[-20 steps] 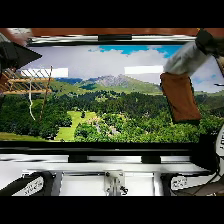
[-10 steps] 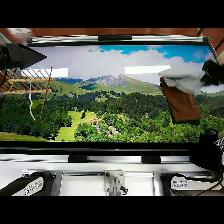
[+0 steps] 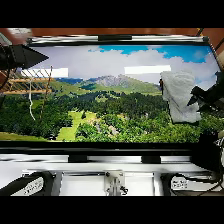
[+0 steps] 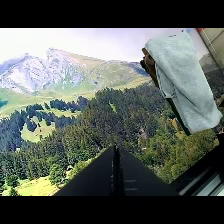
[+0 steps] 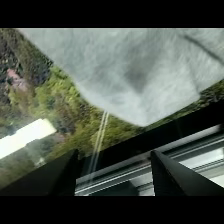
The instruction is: Fold the shirts.
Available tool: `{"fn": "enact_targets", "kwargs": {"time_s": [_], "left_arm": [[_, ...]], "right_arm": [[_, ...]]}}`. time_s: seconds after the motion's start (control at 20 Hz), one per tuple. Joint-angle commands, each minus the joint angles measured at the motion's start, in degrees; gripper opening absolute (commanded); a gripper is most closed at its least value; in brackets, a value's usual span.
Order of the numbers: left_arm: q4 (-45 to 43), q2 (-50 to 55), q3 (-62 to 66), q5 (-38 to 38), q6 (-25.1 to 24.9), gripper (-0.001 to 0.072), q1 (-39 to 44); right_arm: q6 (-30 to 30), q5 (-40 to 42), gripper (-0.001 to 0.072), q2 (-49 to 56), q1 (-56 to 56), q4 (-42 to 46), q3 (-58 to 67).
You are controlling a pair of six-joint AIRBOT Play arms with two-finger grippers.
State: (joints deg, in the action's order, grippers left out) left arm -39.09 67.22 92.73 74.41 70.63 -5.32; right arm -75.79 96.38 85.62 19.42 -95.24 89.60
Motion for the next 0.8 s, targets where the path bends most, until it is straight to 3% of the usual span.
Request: {"fn": "enact_targets", "kwargs": {"time_s": [0.0,0.1,0.2,0.3,0.35,0.4,0.45,0.65,0.75], "left_arm": [[-0.7,1.4,0.0,0.0,-1.0,0.0031,0.0],[-9.9,2.7,0.1,0.0,0.3,0.003,2.1],[-29.6,4.3,0.1,0.2,7.8,0.0029,7.9],[-50.0,6.9,0.1,3.0,14.6,0.003,15.1],[-56.1,8.5,0.2,5.8,15.8,0.0058,18.3],[-58.1,10.1,0.2,8.1,15.9,0.0314,20.6],[-58.0,11.6,0.2,9.9,16.6,0.0711,22.3],[-57.4,15.5,0.0,12.8,17.3,0.0708,24.3],[-57.1,15.8,0.0,13.9,17.3,0.0708,24.3]], "right_arm": [[-1.5,-2.9,0.0566,-2.0,0.0,4.9,2.9],[-4.7,-11.6,0.0559,-5.0,-0.9,2.3,7.9],[-6.8,-21.9,0.0558,-8.9,-6.0,-0.1,9.7],[-6.8,-23.0,0.0559,-10.1,-14.5,0.3,9.6],[-6.8,-21.3,0.0558,-9.5,-19.1,1.4,9.0],[-6.4,-19.1,0.0559,-8.2,-23.6,2.4,7.7],[-5.4,-17.0,0.0559,-6.3,-26.3,2.3,6.6],[-2.7,-7.6,0.0559,1.4,-28.6,-5.1,5.3],[-2.7,-7.5,0.0559,1.8,-28.6,-4.7,5.3]]}}
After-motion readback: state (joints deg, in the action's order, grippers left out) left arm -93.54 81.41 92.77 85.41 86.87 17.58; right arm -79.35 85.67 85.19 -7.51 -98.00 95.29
